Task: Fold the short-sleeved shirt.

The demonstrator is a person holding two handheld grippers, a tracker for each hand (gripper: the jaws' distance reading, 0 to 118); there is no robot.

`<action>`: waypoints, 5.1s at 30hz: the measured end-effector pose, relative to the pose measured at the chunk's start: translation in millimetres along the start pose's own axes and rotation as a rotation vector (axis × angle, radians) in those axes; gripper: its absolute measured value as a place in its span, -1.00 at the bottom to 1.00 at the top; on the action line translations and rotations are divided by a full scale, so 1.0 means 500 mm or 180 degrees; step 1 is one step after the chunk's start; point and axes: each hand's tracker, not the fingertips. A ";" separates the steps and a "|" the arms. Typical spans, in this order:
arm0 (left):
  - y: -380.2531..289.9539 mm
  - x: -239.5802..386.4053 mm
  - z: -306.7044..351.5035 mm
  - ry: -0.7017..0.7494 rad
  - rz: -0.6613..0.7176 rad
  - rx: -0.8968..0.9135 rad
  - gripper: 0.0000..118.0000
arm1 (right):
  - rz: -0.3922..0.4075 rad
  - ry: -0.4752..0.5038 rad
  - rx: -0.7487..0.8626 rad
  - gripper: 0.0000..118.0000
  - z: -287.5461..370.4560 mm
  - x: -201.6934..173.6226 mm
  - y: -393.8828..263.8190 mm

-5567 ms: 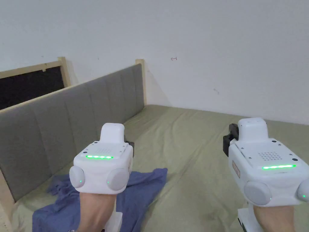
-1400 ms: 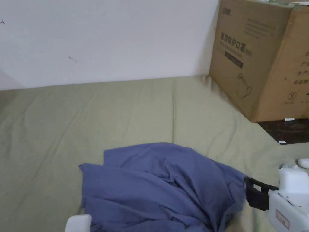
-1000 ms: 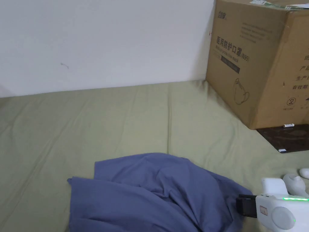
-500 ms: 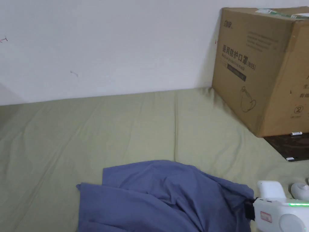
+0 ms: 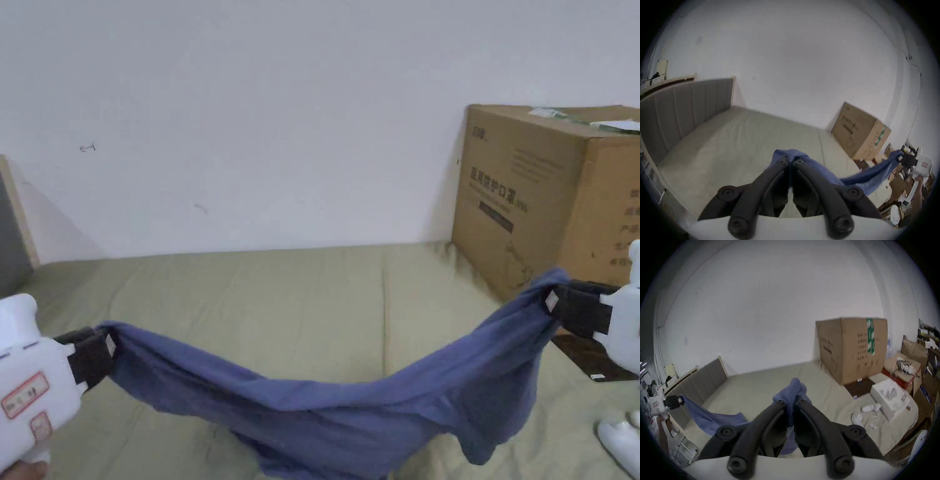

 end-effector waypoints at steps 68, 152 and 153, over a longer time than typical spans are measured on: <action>-0.399 -0.269 -0.125 0.0799 0.0298 -0.2194 -0.96 | -0.0028 -0.0614 -0.2425 -0.92 -0.210 -0.003 -0.455; -0.176 -0.205 -0.859 0.0500 -0.0462 -0.1694 -0.99 | -0.0418 -0.0884 -0.2222 0.82 -0.908 0.159 -0.368; -0.175 -0.209 -0.852 0.0505 -0.0450 -0.1680 -0.99 | -0.0389 -0.0876 -0.2238 0.77 -0.910 0.151 -0.371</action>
